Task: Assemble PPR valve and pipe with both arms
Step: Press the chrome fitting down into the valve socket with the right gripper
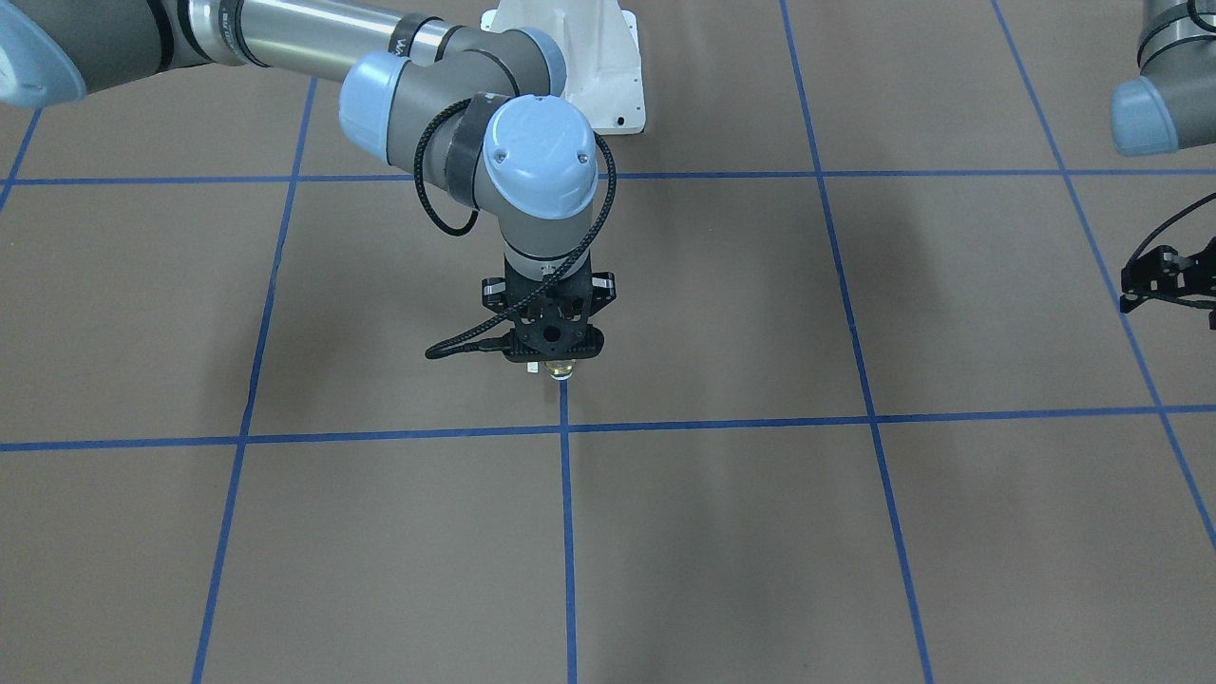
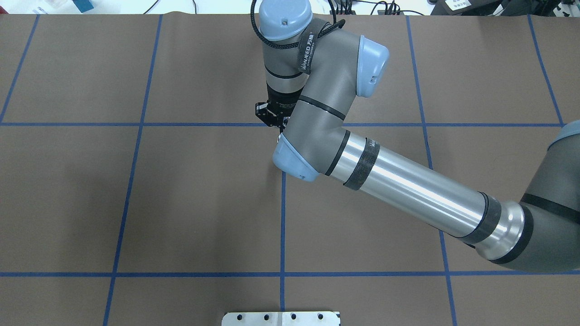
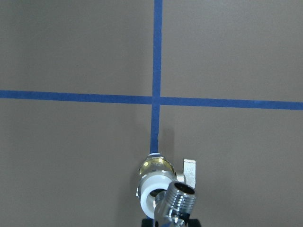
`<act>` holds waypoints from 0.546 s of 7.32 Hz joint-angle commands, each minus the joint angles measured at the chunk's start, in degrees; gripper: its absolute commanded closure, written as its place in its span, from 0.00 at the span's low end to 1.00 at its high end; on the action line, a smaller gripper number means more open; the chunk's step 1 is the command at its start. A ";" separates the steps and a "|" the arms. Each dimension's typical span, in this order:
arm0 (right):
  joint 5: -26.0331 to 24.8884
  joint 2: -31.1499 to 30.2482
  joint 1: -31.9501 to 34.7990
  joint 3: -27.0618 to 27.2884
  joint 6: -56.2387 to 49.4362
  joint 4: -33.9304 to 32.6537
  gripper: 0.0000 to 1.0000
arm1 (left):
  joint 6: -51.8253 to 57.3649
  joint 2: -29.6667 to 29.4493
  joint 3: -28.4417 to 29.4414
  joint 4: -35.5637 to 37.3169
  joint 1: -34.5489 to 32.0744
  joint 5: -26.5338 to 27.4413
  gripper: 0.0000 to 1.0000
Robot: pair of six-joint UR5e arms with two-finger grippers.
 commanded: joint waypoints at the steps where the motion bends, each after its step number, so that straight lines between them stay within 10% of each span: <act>1: -0.16 0.00 -0.18 -0.97 0.02 2.30 1.00 | 0.00 0.00 0.18 0.00 0.00 0.00 0.00; 4: -0.07 0.09 -0.26 -1.25 0.02 2.76 1.00 | 0.00 -0.09 0.27 0.00 0.00 0.00 0.00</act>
